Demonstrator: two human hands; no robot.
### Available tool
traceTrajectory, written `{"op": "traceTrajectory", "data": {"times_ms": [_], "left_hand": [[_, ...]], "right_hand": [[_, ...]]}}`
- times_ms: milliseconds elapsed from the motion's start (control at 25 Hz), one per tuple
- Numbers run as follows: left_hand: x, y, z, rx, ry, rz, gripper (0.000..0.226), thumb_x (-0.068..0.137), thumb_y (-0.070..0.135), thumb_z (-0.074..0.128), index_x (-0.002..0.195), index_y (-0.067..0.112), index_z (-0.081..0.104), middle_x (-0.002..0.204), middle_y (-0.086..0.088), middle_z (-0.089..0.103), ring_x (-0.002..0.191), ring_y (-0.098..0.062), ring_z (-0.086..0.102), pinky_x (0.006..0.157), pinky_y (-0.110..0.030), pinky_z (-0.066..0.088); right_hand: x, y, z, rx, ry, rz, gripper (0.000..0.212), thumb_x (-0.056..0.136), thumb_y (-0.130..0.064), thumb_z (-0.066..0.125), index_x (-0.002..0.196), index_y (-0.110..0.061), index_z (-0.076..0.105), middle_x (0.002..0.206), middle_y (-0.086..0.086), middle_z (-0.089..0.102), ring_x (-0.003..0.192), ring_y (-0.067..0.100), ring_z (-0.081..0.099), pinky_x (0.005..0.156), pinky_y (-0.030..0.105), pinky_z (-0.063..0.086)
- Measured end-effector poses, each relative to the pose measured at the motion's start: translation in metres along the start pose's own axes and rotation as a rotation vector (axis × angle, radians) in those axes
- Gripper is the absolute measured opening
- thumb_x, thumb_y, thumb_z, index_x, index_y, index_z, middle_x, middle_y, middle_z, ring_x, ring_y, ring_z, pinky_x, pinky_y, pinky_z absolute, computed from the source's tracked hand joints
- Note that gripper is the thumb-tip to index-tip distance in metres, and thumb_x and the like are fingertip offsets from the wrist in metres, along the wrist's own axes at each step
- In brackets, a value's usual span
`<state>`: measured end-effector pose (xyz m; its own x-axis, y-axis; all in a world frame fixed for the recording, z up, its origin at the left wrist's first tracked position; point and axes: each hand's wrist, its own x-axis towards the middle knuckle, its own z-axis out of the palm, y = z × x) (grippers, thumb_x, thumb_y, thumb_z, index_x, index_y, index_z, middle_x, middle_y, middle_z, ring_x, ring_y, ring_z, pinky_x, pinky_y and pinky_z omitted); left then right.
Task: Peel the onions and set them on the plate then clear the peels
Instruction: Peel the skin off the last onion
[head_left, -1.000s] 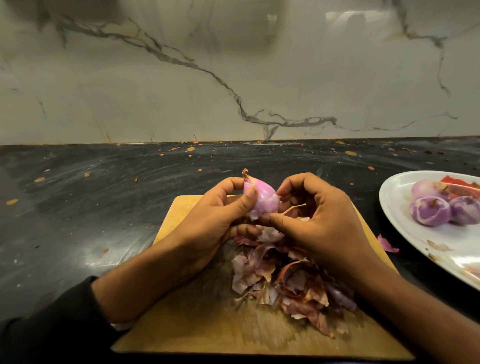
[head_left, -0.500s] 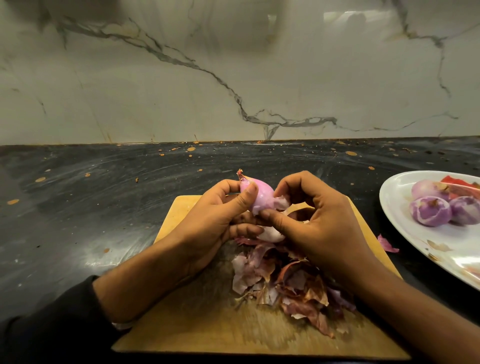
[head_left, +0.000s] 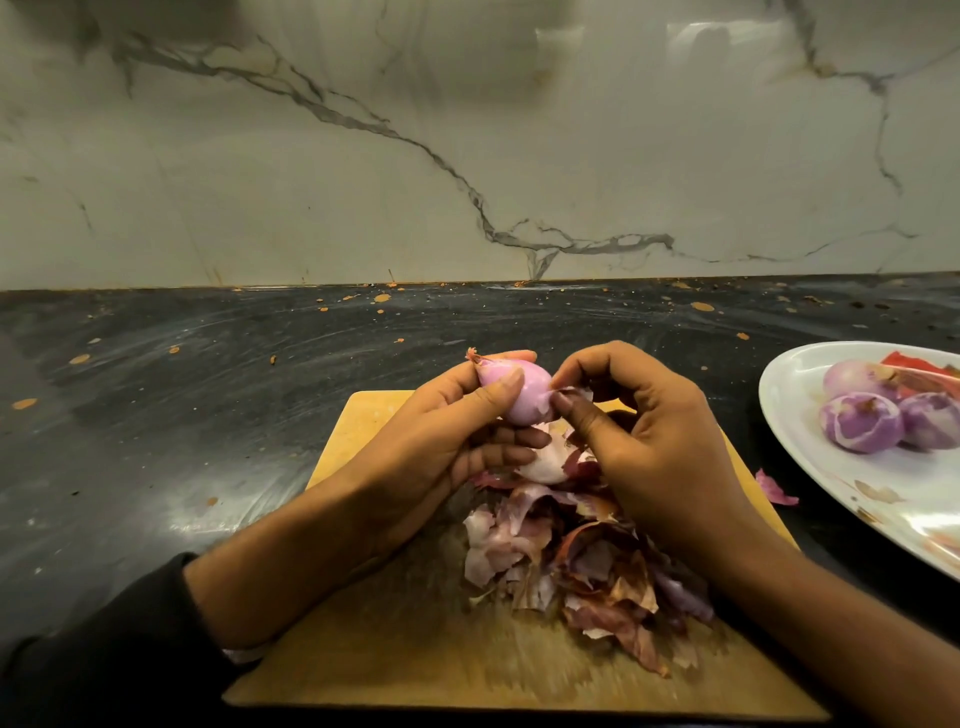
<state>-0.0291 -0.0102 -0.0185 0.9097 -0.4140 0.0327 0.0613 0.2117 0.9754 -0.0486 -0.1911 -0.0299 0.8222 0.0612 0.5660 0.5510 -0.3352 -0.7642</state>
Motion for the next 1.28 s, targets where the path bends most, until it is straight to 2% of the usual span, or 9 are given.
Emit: {"op": "traceTrajectory", "data": {"times_ms": [120,400,560,640,720,920,1000,1080,1280], "left_hand": [[0.001,-0.002,-0.001,0.025,0.028,0.004,0.045,0.085,0.032,0.062,0.123,0.007,0.062,0.084,-0.008,0.064,0.064,-0.009,0.056,0.059,-0.021,0.05],[0.003,-0.006,-0.004,0.09,0.021,-0.011,0.055,0.089,0.044,0.062,0.118,-0.002,0.062,0.093,-0.02,0.055,0.065,-0.013,0.048,0.058,-0.023,0.04],[0.0,-0.003,-0.001,0.026,0.037,-0.023,0.059,0.085,0.043,0.057,0.117,-0.005,0.061,0.097,-0.026,0.055,0.067,-0.018,0.049,0.068,-0.033,0.04],[-0.002,-0.001,0.0,0.011,0.042,-0.034,0.056,0.086,0.045,0.061,0.112,-0.004,0.063,0.102,-0.039,0.054,0.078,-0.034,0.05,0.083,-0.05,0.045],[-0.004,-0.001,0.0,0.019,0.048,-0.027,0.055,0.085,0.049,0.062,0.109,-0.001,0.066,0.109,-0.048,0.05,0.094,-0.041,0.044,0.096,-0.067,0.034],[-0.003,-0.002,-0.002,0.081,0.039,-0.019,0.062,0.079,0.058,0.06,0.108,0.003,0.067,0.108,-0.052,0.047,0.092,-0.039,0.045,0.091,-0.064,0.036],[-0.001,-0.004,-0.005,0.137,0.008,-0.019,0.063,0.081,0.056,0.06,0.109,0.001,0.067,0.09,-0.036,0.057,0.073,-0.031,0.049,0.075,-0.044,0.046],[0.002,-0.006,-0.007,0.166,-0.021,-0.013,0.057,0.086,0.047,0.061,0.11,-0.004,0.063,0.078,-0.018,0.055,0.059,-0.016,0.044,0.059,-0.026,0.038],[0.0,-0.005,-0.003,0.106,-0.038,-0.02,0.048,0.092,0.037,0.057,0.11,-0.007,0.061,0.075,-0.014,0.053,0.052,-0.007,0.048,0.053,-0.017,0.044]], "right_hand": [[0.001,-0.001,-0.001,0.014,-0.022,0.013,0.016,0.089,-0.009,0.071,0.096,-0.023,0.068,0.095,-0.005,0.066,0.092,0.017,0.065,0.066,0.039,0.057],[0.001,-0.005,0.0,-0.036,-0.036,0.044,0.017,0.079,-0.01,0.081,0.08,-0.021,0.068,0.078,-0.007,0.068,0.075,0.013,0.065,0.067,0.042,0.055],[0.0,-0.007,0.0,-0.02,0.001,0.037,0.02,0.081,-0.008,0.08,0.078,-0.023,0.067,0.078,-0.008,0.068,0.073,0.014,0.066,0.066,0.045,0.056],[0.0,-0.007,-0.001,-0.006,0.001,0.026,0.019,0.082,-0.008,0.079,0.082,-0.023,0.067,0.081,-0.008,0.068,0.077,0.016,0.066,0.066,0.047,0.057],[-0.001,-0.008,0.0,0.004,-0.02,0.018,0.018,0.082,-0.008,0.079,0.088,-0.021,0.067,0.083,-0.008,0.067,0.082,0.017,0.066,0.068,0.045,0.056],[0.0,-0.007,0.0,-0.053,-0.002,0.003,0.014,0.08,-0.006,0.08,0.082,-0.018,0.072,0.081,-0.008,0.071,0.081,0.013,0.068,0.069,0.035,0.057],[0.0,-0.007,-0.001,-0.032,0.001,0.026,0.014,0.081,-0.005,0.079,0.08,-0.017,0.072,0.078,-0.008,0.07,0.077,0.011,0.067,0.068,0.025,0.054],[0.0,-0.009,-0.002,-0.005,-0.006,0.043,0.016,0.082,-0.004,0.077,0.079,-0.017,0.07,0.075,-0.008,0.07,0.073,0.009,0.066,0.065,0.017,0.05],[0.0,-0.011,-0.001,-0.016,-0.024,0.022,0.021,0.084,0.003,0.074,0.078,-0.017,0.067,0.072,-0.007,0.067,0.067,0.005,0.061,0.061,0.015,0.046]]}}
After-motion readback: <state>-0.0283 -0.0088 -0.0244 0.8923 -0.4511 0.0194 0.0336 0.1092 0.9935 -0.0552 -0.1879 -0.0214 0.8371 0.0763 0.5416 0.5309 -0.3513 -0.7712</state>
